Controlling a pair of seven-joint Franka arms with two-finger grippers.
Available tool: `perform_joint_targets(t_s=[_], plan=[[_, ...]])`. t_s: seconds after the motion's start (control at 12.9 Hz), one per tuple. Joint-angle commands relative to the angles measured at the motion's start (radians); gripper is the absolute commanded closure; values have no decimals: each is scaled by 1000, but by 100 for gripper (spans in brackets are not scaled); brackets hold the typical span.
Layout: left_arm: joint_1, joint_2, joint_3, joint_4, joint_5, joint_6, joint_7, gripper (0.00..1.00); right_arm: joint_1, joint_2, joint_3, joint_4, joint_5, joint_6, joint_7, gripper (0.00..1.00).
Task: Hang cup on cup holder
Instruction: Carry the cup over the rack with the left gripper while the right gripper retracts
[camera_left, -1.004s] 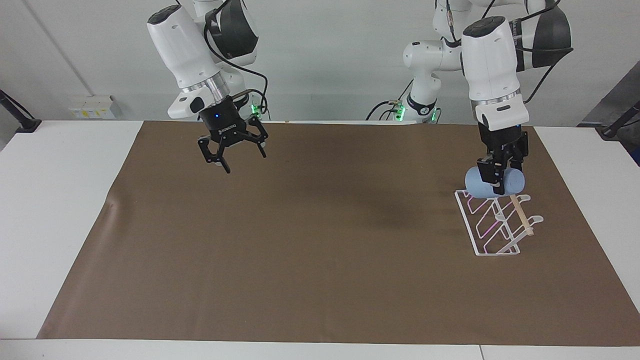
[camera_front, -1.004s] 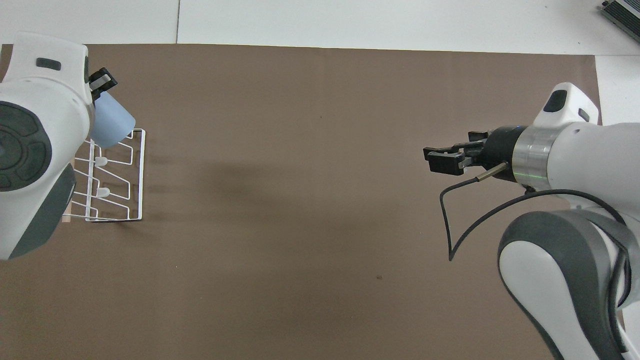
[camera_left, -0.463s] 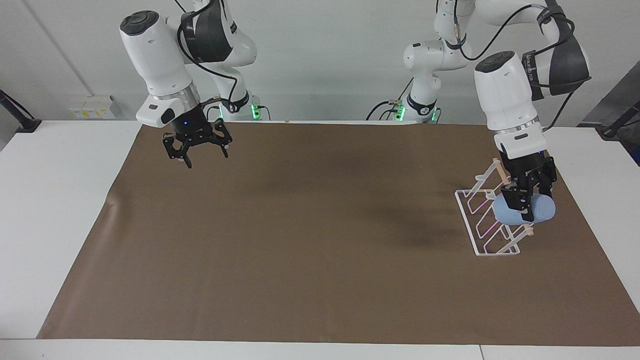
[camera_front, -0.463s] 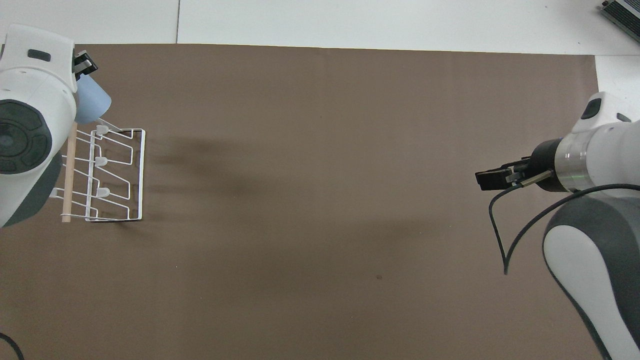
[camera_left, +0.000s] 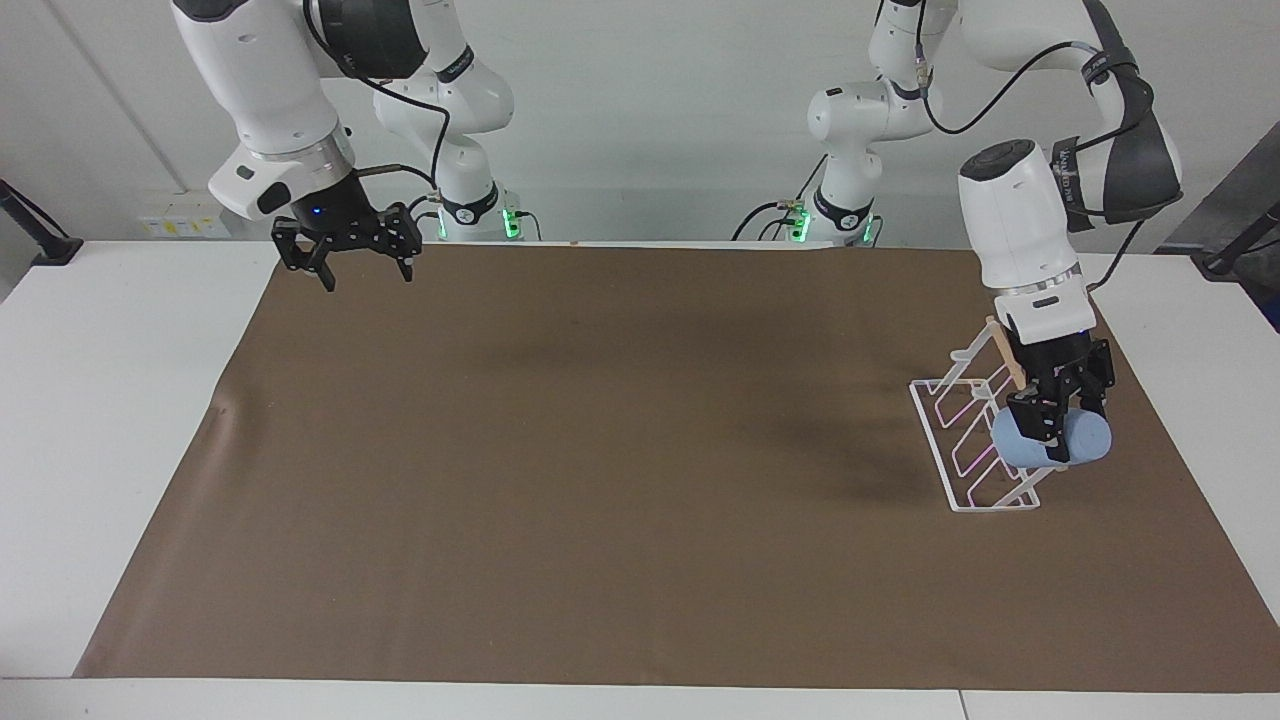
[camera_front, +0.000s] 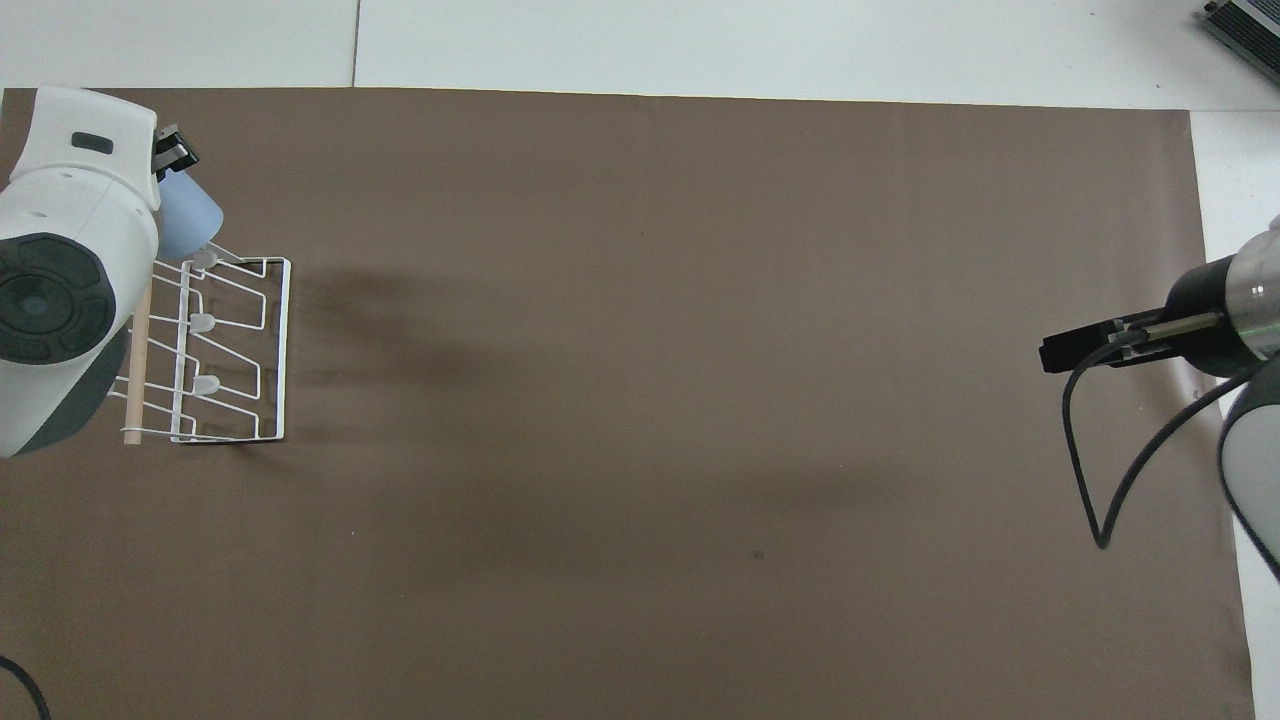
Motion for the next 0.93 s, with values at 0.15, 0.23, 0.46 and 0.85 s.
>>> perform_joint_targets(t_s=[0.15, 0.23, 0.46, 0.85], plan=[[36, -16, -6, -64, 64, 70, -55, 100, -4, 55, -81, 82, -34, -51, 13, 0], [36, -19, -6, -73, 75, 72, -56, 100, -4, 51, -107, 70, -27, -51, 13, 0], [34, -27, -8, -95, 83, 78, -73, 100, -2, 33, -123, 18, -19, -28, 14, 0], [39, -41, -8, -145, 83, 105, -78, 100, 7, 29, -112, 12, 39, -17, 60, 0]])
